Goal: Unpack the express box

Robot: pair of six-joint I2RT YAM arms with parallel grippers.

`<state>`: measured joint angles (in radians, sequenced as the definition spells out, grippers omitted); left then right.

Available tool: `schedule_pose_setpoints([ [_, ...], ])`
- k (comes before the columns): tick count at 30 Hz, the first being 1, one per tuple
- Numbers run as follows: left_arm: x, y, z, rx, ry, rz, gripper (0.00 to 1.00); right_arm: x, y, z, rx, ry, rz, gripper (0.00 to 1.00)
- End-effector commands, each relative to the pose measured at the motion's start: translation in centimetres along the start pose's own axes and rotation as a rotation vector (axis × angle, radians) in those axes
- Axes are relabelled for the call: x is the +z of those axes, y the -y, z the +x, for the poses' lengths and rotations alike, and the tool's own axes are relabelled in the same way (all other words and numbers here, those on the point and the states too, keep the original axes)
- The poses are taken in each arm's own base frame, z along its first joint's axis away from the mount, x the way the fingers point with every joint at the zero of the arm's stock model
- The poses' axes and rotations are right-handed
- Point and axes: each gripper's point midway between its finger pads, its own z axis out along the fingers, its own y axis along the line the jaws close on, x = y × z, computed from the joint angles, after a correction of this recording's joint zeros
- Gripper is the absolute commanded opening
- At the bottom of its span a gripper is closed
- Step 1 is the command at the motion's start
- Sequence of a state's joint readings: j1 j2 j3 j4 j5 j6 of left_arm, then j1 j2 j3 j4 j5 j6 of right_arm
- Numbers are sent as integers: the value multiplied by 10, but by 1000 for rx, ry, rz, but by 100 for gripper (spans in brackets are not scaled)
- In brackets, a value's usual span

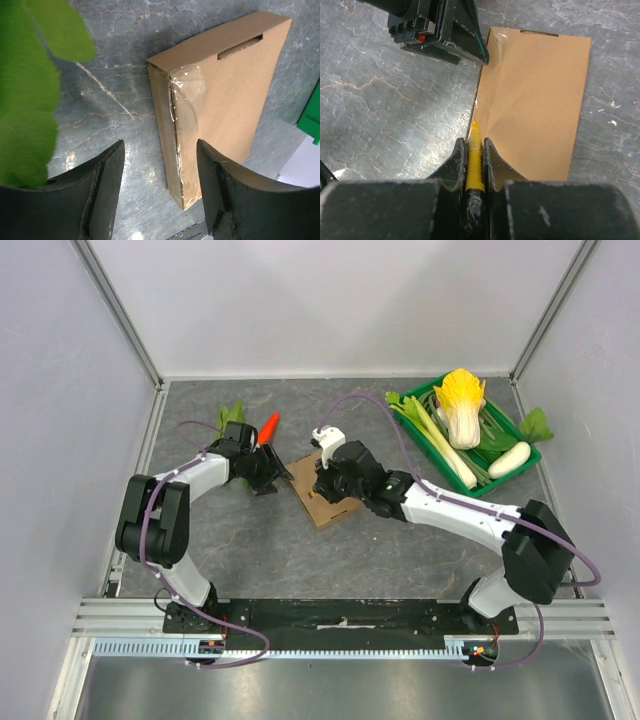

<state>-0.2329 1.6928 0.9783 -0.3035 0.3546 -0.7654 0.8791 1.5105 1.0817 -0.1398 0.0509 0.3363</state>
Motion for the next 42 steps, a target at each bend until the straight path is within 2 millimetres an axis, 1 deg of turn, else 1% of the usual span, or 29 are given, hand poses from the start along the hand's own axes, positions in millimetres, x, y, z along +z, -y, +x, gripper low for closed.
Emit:
schedule_pose_setpoints([
  [1, -3, 7, -22, 113, 59, 4, 63, 18, -15, -31, -16, 121, 14, 0],
  [2, -1, 8, -23, 119, 60, 12, 62, 21, -17, -35, -15, 143, 16, 0],
  [3, -1, 11, -24, 125, 60, 23, 61, 23, -13, -38, -7, 157, 52, 0],
  [4, 0, 13, -24, 128, 54, 32, 61, 29, -15, -36, -3, 152, 61, 0],
  [6, 3, 14, -24, 128, 41, 36, 60, 34, -13, -39, 2, 171, 80, 0],
  [8, 6, 13, -22, 125, 24, 31, 59, 39, -16, -37, -2, 176, 85, 0],
  [9, 7, 10, -21, 123, 19, 24, 58, 40, -17, -40, -2, 187, 84, 0],
  [13, 9, 3, -21, 131, 16, -9, 53, 50, -19, -39, -8, 188, 97, 0],
  [14, 9, 1, -20, 128, 6, -19, 48, 52, -19, -39, -11, 187, 102, 0],
  [18, 13, -6, -15, 125, -25, -42, 43, 58, -17, -41, -22, 185, 119, 0],
  [21, 14, -8, -12, 125, -28, -43, 42, 64, -18, -41, -27, 179, 121, 0],
  [27, 14, -10, -11, 124, -31, -46, 42, 77, -20, -32, -33, 144, 119, 0],
  [35, 15, -12, -9, 123, -37, -51, 43, 78, -13, -34, -50, 152, 151, 0],
  [42, 15, -11, -10, 123, -34, -49, 43, 85, -16, -24, -53, 120, 135, 0],
])
